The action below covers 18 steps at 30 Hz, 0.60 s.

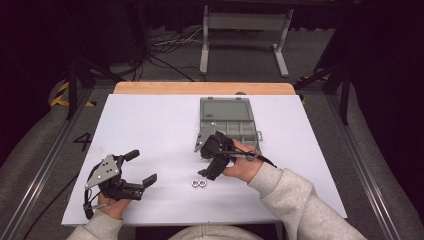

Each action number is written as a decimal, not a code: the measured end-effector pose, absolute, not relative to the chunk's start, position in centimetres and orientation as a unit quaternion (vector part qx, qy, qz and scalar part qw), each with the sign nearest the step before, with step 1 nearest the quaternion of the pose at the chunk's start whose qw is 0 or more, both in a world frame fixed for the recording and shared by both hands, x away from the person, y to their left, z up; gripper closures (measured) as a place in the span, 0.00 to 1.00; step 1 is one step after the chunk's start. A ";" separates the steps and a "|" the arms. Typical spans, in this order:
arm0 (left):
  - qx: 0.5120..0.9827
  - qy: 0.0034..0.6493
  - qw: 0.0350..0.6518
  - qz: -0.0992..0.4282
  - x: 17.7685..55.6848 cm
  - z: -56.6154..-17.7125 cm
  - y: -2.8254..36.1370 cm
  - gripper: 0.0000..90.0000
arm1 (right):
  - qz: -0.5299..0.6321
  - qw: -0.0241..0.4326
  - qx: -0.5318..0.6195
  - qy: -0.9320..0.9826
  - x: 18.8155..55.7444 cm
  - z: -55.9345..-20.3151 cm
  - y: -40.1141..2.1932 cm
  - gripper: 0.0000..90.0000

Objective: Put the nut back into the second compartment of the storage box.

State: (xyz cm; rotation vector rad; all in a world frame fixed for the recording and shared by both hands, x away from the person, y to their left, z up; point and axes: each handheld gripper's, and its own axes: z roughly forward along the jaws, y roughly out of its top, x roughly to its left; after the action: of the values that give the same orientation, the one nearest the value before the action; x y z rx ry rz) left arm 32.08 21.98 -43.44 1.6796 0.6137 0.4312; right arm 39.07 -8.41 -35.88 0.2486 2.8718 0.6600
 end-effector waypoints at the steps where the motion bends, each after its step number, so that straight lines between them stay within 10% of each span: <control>1: 0.726 0.266 0.607 0.187 32.1 -43.4 22.0 0.01 | 0.220 0.086 0.082 0.968 38.9 -36.2 -8.3 0.16; 18: 0.724 0.267 0.608 0.186 32.1 -43.5 21.9 0.01 | 0.160 0.034 0.061 0.985 37.9 -40.9 -6.8 0.40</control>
State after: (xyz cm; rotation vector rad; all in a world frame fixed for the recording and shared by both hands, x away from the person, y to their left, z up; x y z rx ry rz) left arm 32.08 21.94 -43.46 1.6740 0.6160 0.4303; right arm 37.94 -6.76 -40.85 0.1876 3.0278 0.4920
